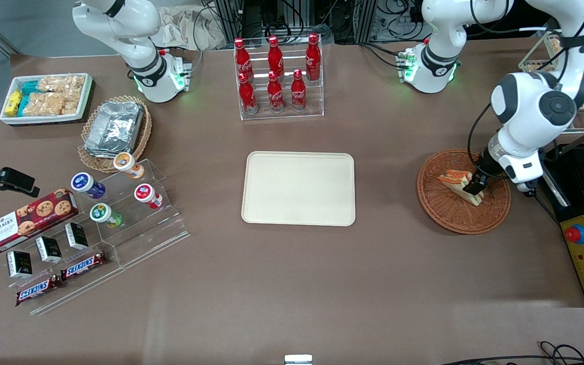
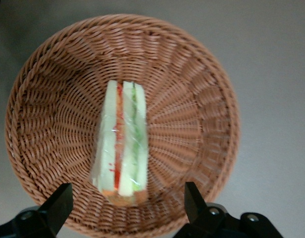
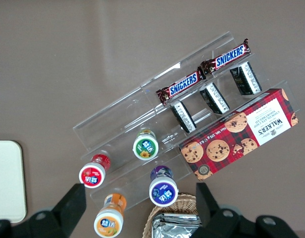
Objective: Place sandwich from basket to tray
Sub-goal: 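Lower the open left gripper over the wrapped sandwich in the basket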
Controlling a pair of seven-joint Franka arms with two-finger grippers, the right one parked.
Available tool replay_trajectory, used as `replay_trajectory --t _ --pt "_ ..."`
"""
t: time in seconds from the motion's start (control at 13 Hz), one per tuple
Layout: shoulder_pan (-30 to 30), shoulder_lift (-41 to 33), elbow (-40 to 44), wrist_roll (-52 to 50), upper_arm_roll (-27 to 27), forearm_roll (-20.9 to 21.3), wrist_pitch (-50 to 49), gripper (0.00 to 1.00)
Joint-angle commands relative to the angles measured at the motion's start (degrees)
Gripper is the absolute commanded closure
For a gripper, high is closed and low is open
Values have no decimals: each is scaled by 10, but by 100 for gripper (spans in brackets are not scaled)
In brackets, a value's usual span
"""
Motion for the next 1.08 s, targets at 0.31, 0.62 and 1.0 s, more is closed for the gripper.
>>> replay_trajectory --t 0.31,0.62,1.0 --pt "5 49 -49 -20 -5 -6 137 0" --pt "5 62 -60 -29 -5 -6 165 84" --pt "4 50 -52 -25 -6 -6 158 100"
